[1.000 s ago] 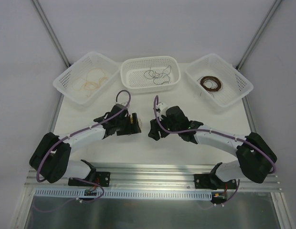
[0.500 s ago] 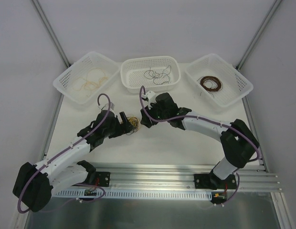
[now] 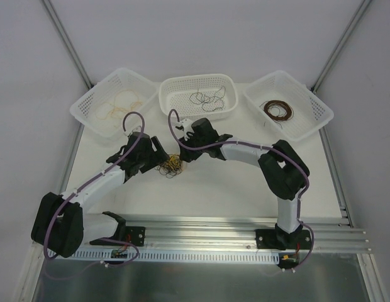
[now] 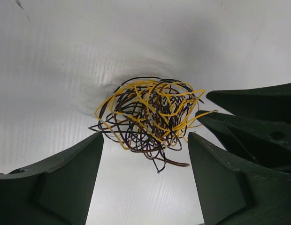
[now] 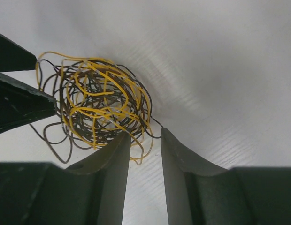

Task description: Untangle the cables

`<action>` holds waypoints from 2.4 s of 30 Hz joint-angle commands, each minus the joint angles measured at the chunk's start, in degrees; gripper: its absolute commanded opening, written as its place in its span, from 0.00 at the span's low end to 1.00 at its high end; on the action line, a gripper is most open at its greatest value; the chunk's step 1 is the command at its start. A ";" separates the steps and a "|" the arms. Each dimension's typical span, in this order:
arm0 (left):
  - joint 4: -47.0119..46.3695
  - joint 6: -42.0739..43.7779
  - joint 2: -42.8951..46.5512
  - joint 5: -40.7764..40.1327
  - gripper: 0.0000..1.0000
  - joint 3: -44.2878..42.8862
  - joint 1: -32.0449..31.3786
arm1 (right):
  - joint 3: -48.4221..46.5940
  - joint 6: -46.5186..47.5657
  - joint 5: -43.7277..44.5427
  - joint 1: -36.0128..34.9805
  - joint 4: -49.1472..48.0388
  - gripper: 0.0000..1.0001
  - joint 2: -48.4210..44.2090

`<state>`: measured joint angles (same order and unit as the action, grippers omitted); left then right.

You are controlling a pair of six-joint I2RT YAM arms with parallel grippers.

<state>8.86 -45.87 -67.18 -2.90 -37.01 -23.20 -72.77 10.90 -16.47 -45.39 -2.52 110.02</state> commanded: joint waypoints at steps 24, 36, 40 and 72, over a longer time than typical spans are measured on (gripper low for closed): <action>-4.82 0.70 -1.65 5.54 0.84 -1.14 -7.38 | 6.06 -4.65 4.95 -1.55 8.32 0.01 -14.66; -7.80 0.60 -1.82 5.80 0.86 2.64 -7.56 | 13.36 -10.63 11.46 -3.39 7.98 0.24 -15.54; -8.69 0.60 -1.38 6.06 0.86 3.70 -7.65 | 13.71 -10.46 12.07 -3.66 7.10 0.25 -14.92; -8.77 1.75 -2.43 8.79 0.87 3.00 -8.53 | 9.67 -5.89 12.78 -4.45 7.71 0.12 -15.26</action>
<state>1.74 -45.50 -69.63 4.56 -33.26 -30.83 -61.45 4.69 -3.68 -49.54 6.07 96.40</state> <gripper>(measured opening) 0.871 0.171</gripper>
